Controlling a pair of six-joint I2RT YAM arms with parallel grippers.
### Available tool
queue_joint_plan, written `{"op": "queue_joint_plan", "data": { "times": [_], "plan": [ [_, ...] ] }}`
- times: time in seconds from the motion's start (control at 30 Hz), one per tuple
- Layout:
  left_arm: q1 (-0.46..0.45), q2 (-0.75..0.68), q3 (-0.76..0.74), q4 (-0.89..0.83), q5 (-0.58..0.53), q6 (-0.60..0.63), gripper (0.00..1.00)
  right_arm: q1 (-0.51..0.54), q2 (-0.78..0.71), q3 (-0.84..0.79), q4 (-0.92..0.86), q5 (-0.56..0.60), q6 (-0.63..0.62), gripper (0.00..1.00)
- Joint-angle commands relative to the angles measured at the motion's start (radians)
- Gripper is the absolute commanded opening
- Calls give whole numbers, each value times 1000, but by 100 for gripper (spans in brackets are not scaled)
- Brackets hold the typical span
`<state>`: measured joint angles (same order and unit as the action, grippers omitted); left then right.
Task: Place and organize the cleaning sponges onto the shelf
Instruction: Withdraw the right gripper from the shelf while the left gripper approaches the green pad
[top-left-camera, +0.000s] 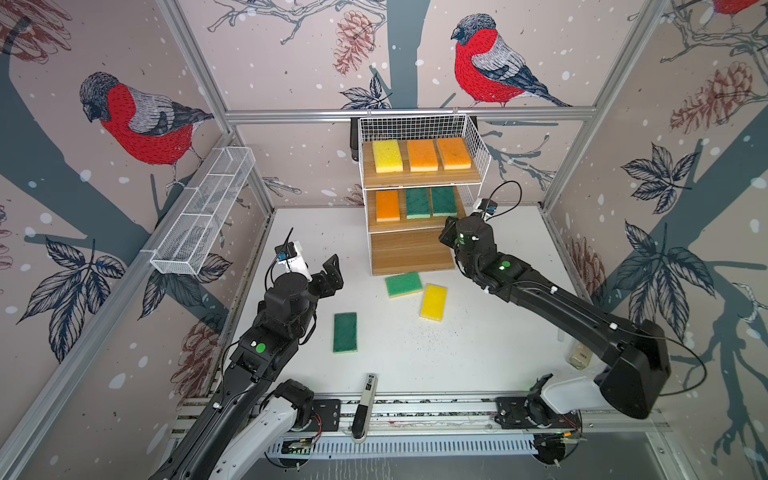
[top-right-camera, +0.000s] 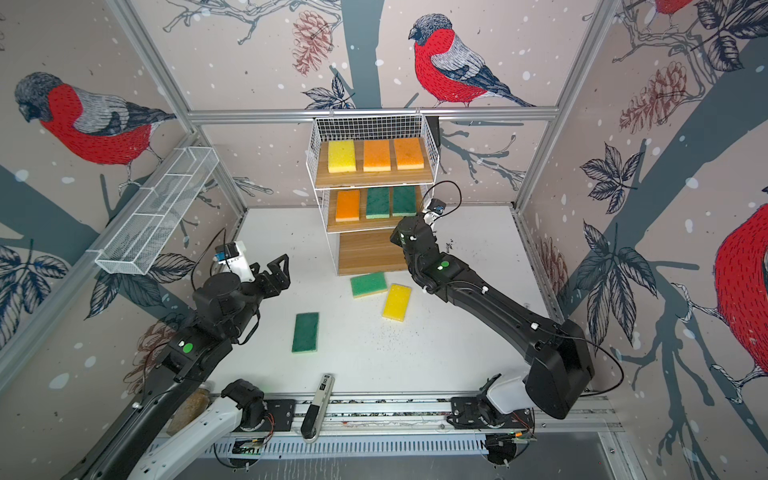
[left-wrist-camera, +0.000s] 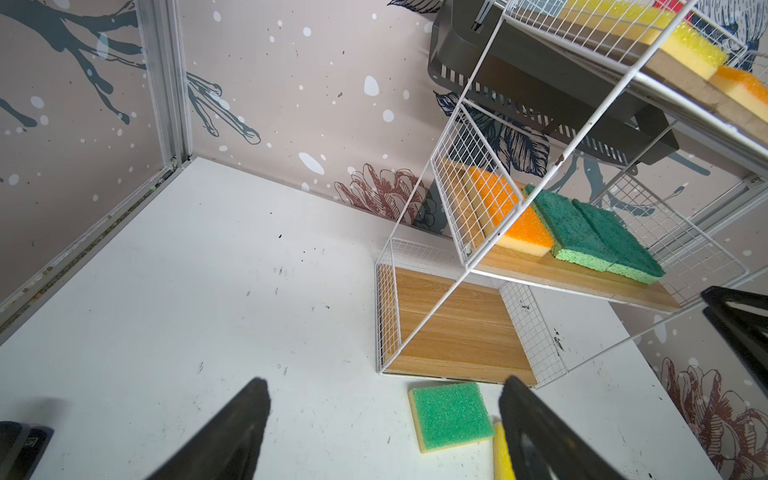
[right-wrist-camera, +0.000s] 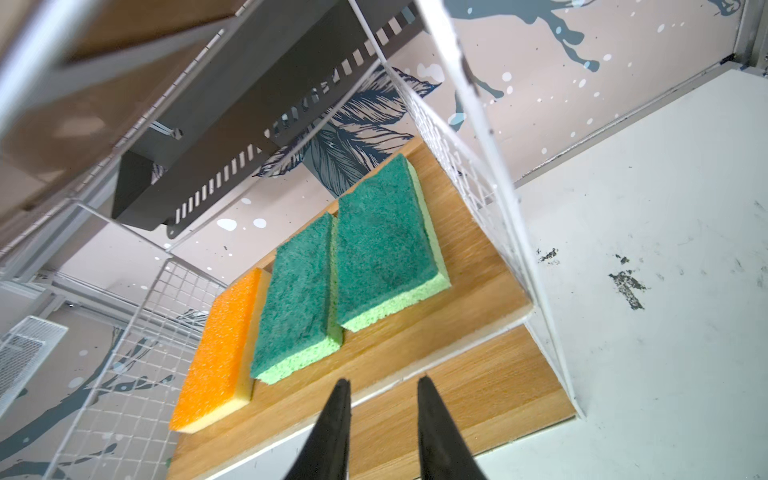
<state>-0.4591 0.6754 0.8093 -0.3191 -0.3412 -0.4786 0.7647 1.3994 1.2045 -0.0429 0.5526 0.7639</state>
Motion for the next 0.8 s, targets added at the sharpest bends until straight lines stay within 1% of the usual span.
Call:
{"op": "queue_joint_plan", "data": {
  "times": [0.0, 0.1, 0.23, 0.37, 0.57, 0.67, 0.77],
  "plan": [
    [2, 8, 16, 38, -1, 11, 87, 15, -44, -8, -53, 29, -24, 32],
    [3, 19, 24, 28, -8, 10, 87, 21, -95, -32, -90, 55, -28, 34],
    [2, 36, 37, 8, -18, 10, 87, 17, -194, -101, -99, 86, -42, 41],
    [3, 68, 45, -17, -27, 10, 87, -3, -269, -146, -136, 93, -53, 44],
    [3, 126, 39, -40, -3, -4, 88, -51, -357, -216, -172, 46, -96, 50],
    [2, 148, 29, -57, 12, -11, 88, -69, -395, -262, -188, 36, -98, 53],
    [3, 182, 23, -97, 27, -13, 87, -77, -428, -312, -191, 16, -95, 60]
  ]
}}
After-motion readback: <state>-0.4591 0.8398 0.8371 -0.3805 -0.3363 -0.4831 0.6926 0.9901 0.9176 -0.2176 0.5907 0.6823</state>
